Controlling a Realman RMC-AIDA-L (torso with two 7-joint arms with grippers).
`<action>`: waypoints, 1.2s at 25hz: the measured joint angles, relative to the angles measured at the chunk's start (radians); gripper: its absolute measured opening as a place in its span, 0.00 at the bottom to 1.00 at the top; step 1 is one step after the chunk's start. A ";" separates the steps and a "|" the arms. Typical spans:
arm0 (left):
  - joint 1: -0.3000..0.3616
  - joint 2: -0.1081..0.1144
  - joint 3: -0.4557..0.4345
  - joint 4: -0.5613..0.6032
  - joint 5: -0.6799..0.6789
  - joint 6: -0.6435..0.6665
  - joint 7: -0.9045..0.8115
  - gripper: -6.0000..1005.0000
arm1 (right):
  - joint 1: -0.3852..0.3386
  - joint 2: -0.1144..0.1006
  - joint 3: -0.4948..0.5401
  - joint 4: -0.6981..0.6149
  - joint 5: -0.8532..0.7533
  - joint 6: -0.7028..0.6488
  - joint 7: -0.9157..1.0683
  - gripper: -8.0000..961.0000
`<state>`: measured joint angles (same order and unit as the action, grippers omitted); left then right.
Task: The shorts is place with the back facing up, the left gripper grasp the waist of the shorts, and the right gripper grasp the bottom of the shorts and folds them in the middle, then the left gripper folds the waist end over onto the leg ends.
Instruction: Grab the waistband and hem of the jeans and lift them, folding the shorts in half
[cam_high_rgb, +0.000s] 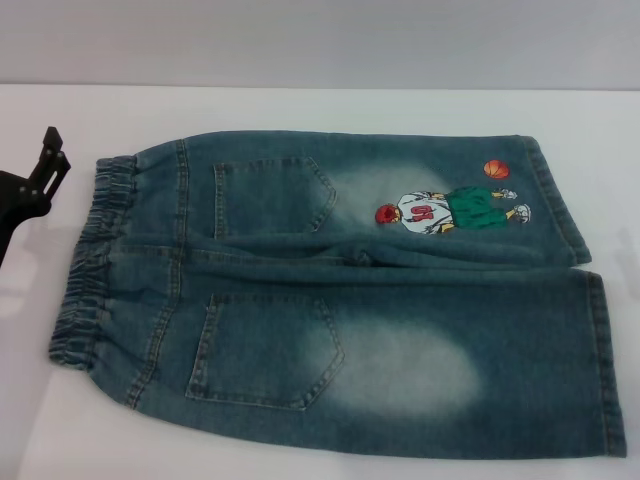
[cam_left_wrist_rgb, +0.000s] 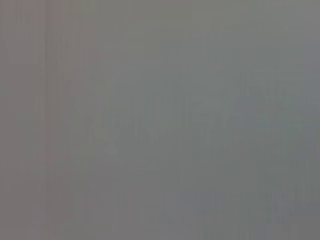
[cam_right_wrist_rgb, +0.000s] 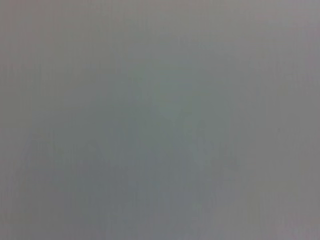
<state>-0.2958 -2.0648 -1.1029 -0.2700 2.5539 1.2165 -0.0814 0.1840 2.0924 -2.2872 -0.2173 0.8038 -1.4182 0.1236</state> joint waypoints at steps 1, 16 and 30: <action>0.000 0.000 0.000 0.000 0.000 0.000 0.000 0.86 | 0.000 0.000 0.000 0.000 0.000 0.000 0.000 0.72; 0.041 0.059 0.077 -0.190 0.012 -0.169 -0.058 0.86 | 0.017 -0.017 0.001 -0.022 -0.106 0.066 0.158 0.72; 0.209 0.102 -0.112 -0.810 0.188 -0.823 0.074 0.85 | -0.086 -0.098 0.361 -0.653 -0.634 0.899 0.308 0.72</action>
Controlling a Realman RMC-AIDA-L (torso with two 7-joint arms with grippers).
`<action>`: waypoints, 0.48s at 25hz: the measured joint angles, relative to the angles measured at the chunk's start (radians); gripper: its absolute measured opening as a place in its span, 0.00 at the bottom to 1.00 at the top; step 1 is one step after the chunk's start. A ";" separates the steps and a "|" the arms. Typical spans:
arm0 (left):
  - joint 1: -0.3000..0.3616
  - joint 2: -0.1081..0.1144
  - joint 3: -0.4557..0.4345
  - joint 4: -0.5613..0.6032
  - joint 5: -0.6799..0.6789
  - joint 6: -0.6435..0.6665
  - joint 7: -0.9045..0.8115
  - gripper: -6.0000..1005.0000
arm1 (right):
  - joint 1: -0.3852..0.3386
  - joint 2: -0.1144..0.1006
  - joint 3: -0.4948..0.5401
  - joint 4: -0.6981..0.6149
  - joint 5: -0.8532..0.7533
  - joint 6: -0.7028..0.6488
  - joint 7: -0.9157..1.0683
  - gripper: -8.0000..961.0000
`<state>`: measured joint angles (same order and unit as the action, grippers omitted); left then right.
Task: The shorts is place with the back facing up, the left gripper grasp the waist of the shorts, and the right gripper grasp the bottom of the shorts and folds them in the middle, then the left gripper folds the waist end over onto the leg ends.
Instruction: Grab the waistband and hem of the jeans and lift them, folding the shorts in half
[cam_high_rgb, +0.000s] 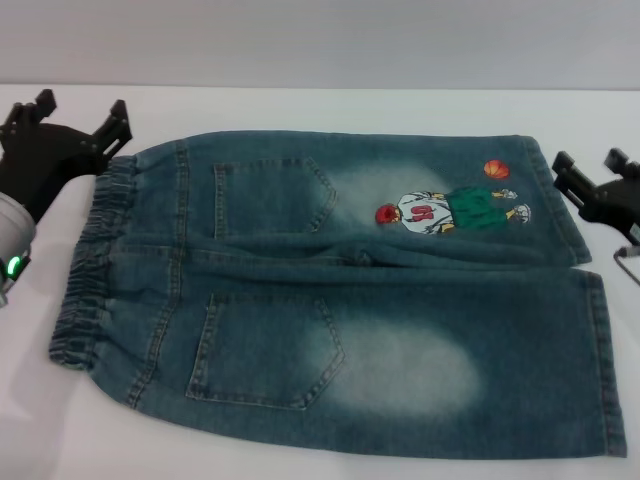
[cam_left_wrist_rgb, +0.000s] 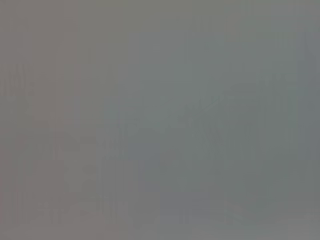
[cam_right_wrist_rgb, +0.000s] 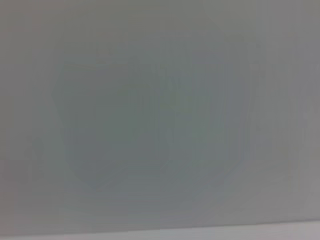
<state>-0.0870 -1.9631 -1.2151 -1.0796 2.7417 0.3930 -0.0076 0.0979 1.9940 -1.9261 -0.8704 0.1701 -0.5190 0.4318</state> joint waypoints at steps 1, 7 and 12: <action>0.000 -0.005 -0.003 -0.007 0.001 -0.021 0.004 0.84 | -0.034 0.020 0.062 -0.117 -0.098 0.134 -0.001 0.72; -0.004 -0.018 -0.053 -0.117 -0.002 -0.282 0.003 0.84 | -0.073 0.048 0.128 -0.515 -0.203 0.718 -0.021 0.72; 0.015 -0.059 -0.158 -0.303 -0.002 -0.601 0.054 0.83 | -0.022 0.062 0.223 -0.646 0.046 1.065 -0.212 0.72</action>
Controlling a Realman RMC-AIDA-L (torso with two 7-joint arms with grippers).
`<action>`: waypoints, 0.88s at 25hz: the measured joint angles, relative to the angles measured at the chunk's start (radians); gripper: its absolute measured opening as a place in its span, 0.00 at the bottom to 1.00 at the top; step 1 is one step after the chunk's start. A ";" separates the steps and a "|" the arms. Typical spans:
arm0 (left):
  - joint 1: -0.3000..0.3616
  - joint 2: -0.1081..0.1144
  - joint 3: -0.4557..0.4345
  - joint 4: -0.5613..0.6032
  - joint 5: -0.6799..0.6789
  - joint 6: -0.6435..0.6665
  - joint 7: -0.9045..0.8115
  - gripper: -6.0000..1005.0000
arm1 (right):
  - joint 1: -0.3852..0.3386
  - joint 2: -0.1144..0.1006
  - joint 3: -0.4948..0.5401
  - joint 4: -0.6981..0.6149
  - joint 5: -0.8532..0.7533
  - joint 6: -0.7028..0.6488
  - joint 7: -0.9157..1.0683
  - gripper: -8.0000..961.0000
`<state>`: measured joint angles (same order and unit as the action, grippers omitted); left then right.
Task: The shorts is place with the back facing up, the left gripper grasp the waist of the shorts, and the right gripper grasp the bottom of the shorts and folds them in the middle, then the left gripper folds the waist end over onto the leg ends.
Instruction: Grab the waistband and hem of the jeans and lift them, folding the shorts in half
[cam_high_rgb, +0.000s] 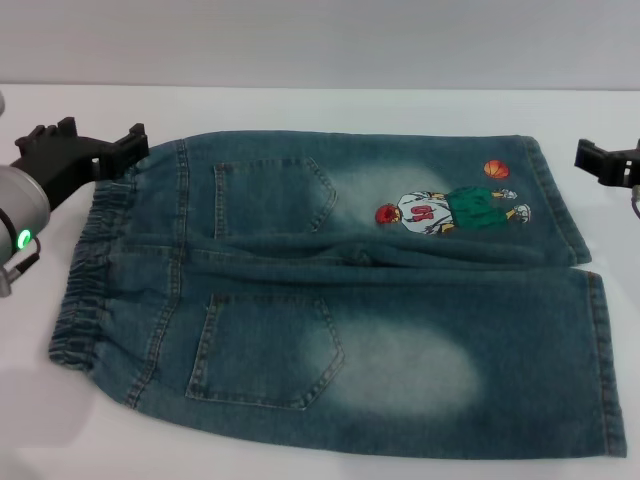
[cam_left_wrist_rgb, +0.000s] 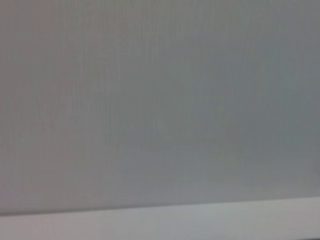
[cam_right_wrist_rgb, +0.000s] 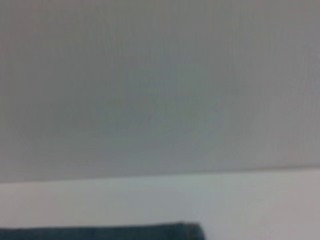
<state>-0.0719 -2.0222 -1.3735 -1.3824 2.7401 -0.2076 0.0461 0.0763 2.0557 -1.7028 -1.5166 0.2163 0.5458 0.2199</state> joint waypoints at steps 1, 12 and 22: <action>0.000 0.000 0.000 0.000 0.000 0.000 0.000 0.83 | 0.000 0.000 0.000 0.000 0.000 0.000 0.000 0.72; 0.010 -0.027 -0.146 -0.245 -0.002 -0.551 0.068 0.82 | -0.032 0.015 0.164 -0.261 0.325 0.415 -0.266 0.72; 0.033 -0.032 -0.204 -0.377 0.000 -0.918 0.095 0.81 | -0.108 0.027 0.222 -0.424 0.332 0.635 -0.258 0.71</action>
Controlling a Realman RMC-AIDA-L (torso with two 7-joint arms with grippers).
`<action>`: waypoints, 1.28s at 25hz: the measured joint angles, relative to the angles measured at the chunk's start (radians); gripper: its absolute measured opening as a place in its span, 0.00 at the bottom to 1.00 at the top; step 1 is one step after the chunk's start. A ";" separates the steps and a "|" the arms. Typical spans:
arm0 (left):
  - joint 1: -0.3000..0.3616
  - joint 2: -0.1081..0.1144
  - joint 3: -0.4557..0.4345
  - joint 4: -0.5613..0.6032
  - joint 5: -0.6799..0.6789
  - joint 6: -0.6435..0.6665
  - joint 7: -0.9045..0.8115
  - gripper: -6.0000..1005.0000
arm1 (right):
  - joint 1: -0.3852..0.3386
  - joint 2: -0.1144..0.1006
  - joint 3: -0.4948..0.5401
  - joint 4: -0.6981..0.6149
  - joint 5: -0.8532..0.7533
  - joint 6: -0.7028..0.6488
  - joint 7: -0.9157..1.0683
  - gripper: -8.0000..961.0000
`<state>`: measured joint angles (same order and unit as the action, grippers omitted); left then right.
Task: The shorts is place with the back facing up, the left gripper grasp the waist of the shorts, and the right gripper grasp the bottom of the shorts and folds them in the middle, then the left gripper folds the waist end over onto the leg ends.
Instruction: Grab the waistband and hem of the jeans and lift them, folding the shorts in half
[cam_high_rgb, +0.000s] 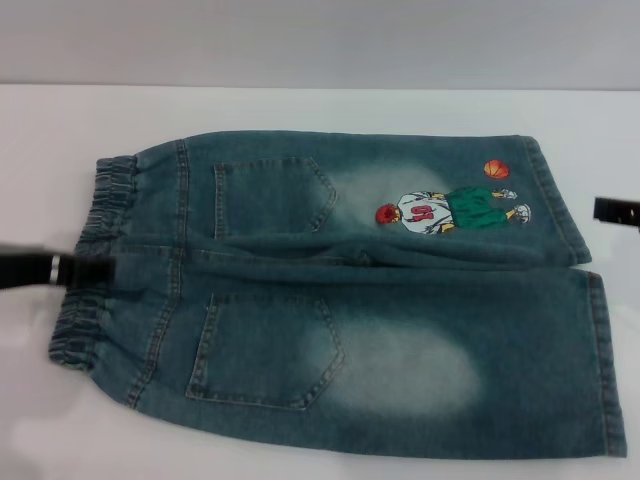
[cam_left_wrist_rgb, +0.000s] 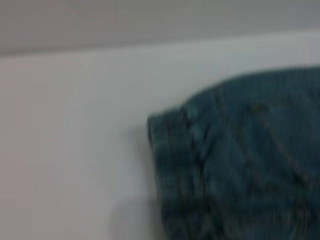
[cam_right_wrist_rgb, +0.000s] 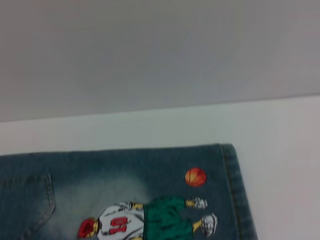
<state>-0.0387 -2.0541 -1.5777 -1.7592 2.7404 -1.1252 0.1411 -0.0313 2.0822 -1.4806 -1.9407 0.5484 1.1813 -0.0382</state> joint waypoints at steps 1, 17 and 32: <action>0.001 -0.001 -0.005 -0.004 0.000 -0.021 -0.001 0.80 | -0.009 0.001 0.001 -0.007 0.001 0.010 0.004 0.71; -0.033 -0.003 -0.030 0.007 0.000 -0.219 -0.050 0.79 | -0.042 0.002 -0.008 -0.017 -0.004 0.030 0.039 0.71; -0.066 -0.006 -0.015 0.079 -0.001 -0.226 -0.069 0.77 | -0.044 0.001 -0.010 0.004 -0.003 0.028 0.018 0.71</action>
<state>-0.1042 -2.0598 -1.5925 -1.6802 2.7394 -1.3517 0.0722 -0.0751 2.0831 -1.4905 -1.9371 0.5455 1.2098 -0.0197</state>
